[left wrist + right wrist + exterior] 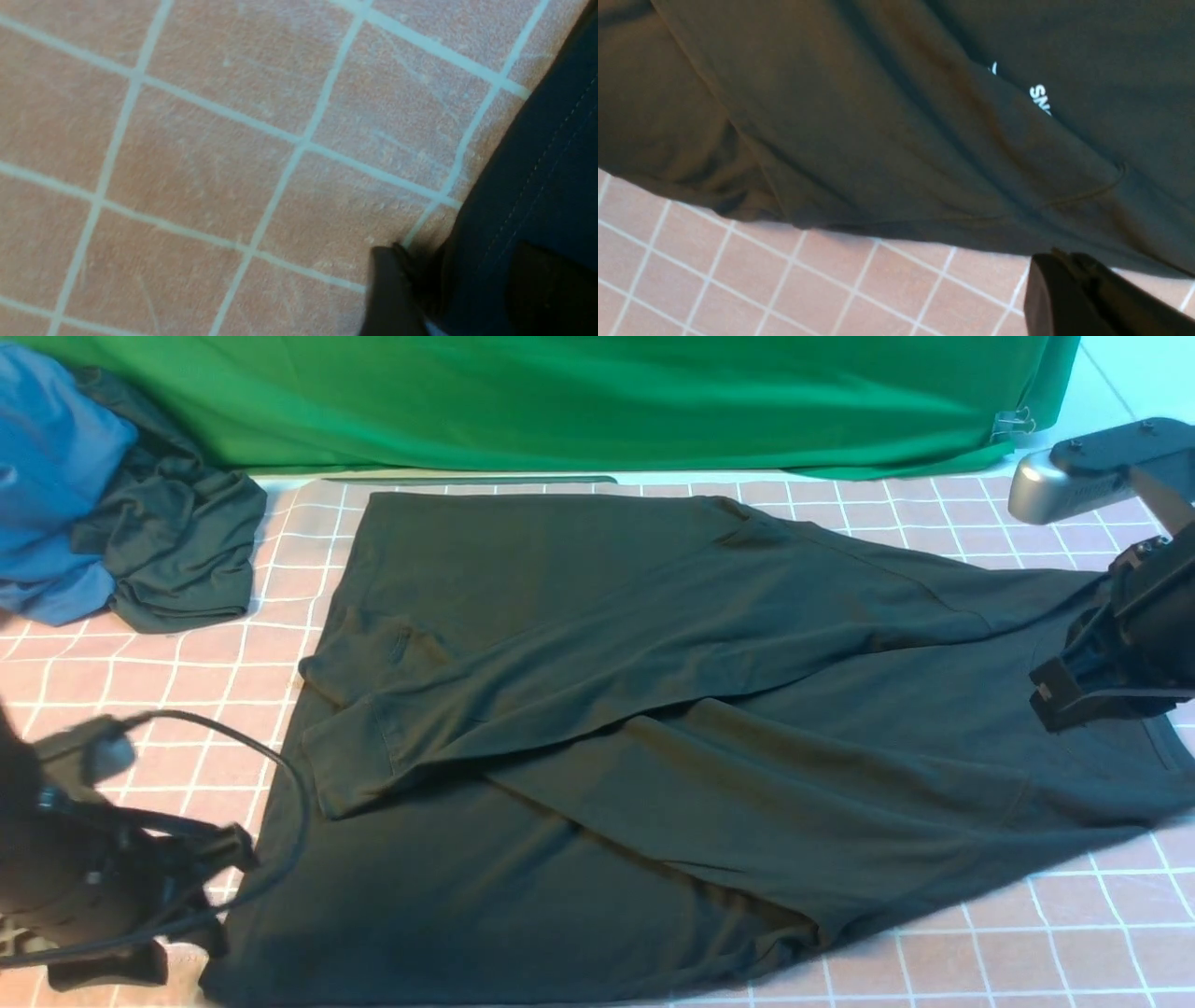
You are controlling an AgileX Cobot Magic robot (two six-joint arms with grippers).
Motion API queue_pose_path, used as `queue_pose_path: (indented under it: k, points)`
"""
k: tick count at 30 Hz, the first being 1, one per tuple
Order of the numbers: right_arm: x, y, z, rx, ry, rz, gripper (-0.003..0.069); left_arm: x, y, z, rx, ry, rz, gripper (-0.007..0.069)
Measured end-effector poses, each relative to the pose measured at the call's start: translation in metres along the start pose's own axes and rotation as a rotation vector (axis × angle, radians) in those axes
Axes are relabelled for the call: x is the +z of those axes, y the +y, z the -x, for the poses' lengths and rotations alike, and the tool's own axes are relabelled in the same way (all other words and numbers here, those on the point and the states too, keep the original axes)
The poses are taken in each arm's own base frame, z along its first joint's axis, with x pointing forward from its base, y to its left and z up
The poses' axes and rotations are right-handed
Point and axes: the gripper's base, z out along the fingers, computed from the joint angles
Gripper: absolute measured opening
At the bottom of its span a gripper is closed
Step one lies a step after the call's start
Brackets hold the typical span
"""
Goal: Fold a long-sleeved shirt over a pink coffee tablecloth.
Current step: 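Grasp the near edge of the shirt at its hem and shoulder corners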
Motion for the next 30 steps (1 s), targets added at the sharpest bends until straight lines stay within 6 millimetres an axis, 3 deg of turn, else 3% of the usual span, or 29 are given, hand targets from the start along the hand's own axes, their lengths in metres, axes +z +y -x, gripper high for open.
queue_pose_path:
  k: [4, 9, 11, 14, 17, 18, 23, 30]
  points:
    - [0.000, 0.000, 0.001, -0.001, -0.006, 0.000, 0.0052, 0.014, -0.011, -0.001, 0.078, 0.035, 0.016, 0.0508]
    - [0.000, 0.000, 0.001, -0.014, -0.007, 0.001, 0.0052, 0.021, -0.012, 0.001, 0.085, 0.055, 0.027, 0.0527]
    - [0.000, 0.000, 0.001, -0.020, -0.009, 0.000, 0.0052, 0.021, -0.012, 0.001, 0.099, 0.060, 0.031, 0.0476]
    - [0.000, 0.000, 0.001, -0.025, -0.010, 0.000, 0.0052, 0.021, -0.011, 0.000, 0.111, 0.072, 0.039, 0.0325]
    - [0.000, 0.000, 0.001, -0.025, -0.011, 0.000, 0.0055, 0.021, -0.012, -0.002, 0.142, 0.091, 0.026, 0.0108]
    - [0.000, 0.000, 0.001, -0.025, -0.013, -0.001, 0.0056, 0.021, -0.013, -0.003, 0.149, 0.098, 0.024, 0.0081]
    - [0.000, 0.000, 0.001, -0.025, -0.011, 0.000, 0.0059, 0.011, -0.016, 0.002, 0.180, 0.125, 0.024, 0.0030]
    - [0.001, 0.002, -0.011, -0.029, 0.105, 0.021, 0.0069, -0.027, -0.015, -0.004, 0.206, 0.071, 0.015, 0.0030]
